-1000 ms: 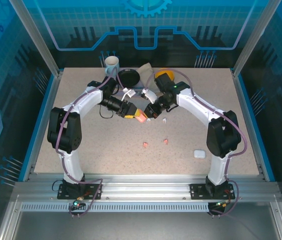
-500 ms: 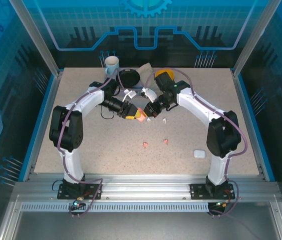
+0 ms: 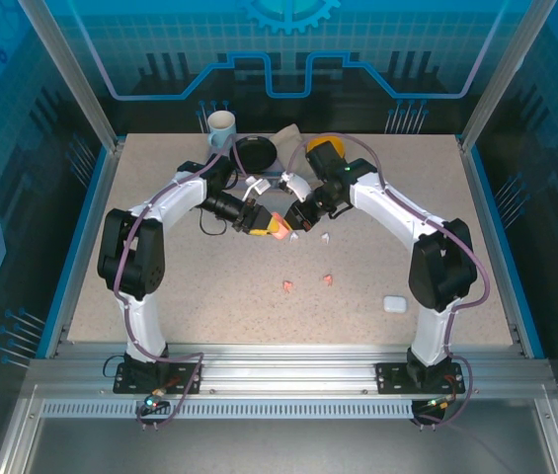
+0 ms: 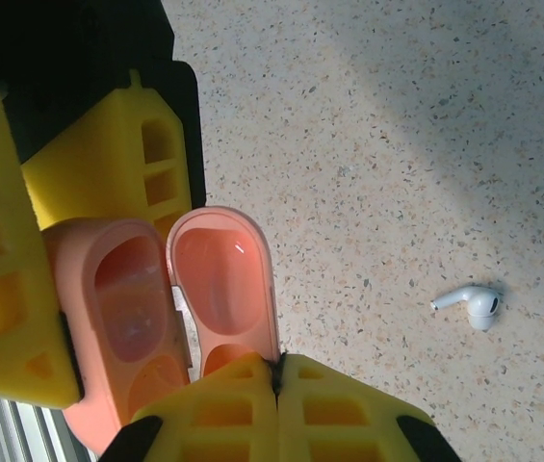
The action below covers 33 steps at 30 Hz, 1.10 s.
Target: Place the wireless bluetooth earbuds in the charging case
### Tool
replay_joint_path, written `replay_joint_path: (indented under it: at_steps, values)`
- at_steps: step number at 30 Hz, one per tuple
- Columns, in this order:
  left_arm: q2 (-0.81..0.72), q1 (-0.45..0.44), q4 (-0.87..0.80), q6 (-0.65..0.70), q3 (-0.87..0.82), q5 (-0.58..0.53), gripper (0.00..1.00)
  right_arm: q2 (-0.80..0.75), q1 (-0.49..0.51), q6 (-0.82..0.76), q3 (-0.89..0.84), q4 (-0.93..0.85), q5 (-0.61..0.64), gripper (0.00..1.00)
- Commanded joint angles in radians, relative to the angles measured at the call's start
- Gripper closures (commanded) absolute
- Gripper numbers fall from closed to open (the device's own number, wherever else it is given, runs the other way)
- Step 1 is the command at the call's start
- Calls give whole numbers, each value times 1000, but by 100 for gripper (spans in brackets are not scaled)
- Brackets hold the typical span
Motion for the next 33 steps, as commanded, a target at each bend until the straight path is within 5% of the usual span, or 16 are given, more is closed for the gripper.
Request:
replay_joint_path:
  at_steps: [1, 12, 18, 22, 26, 33]
  values:
    - [15, -9, -9, 14, 11, 41, 80, -16, 2, 6, 33, -2, -18, 100]
    - [-14, -9, 77, -42, -26, 20, 100, -62, -18, 51, 22, 34, -8, 98]
    - [-69, -9, 130, -79, -35, -15, 100, -114, -63, 140, 11, 64, 20, 52]
    - [-139, -9, 219, -133, -80, -71, 100, -196, -126, 244, -29, 105, 45, 33]
    - [-267, -9, 442, -246, -207, -185, 100, -288, -190, 404, -80, 138, 64, 28]
    - [-604, -44, 1174, -362, -697, -480, 100, -437, -170, 660, -249, 177, 153, 27]
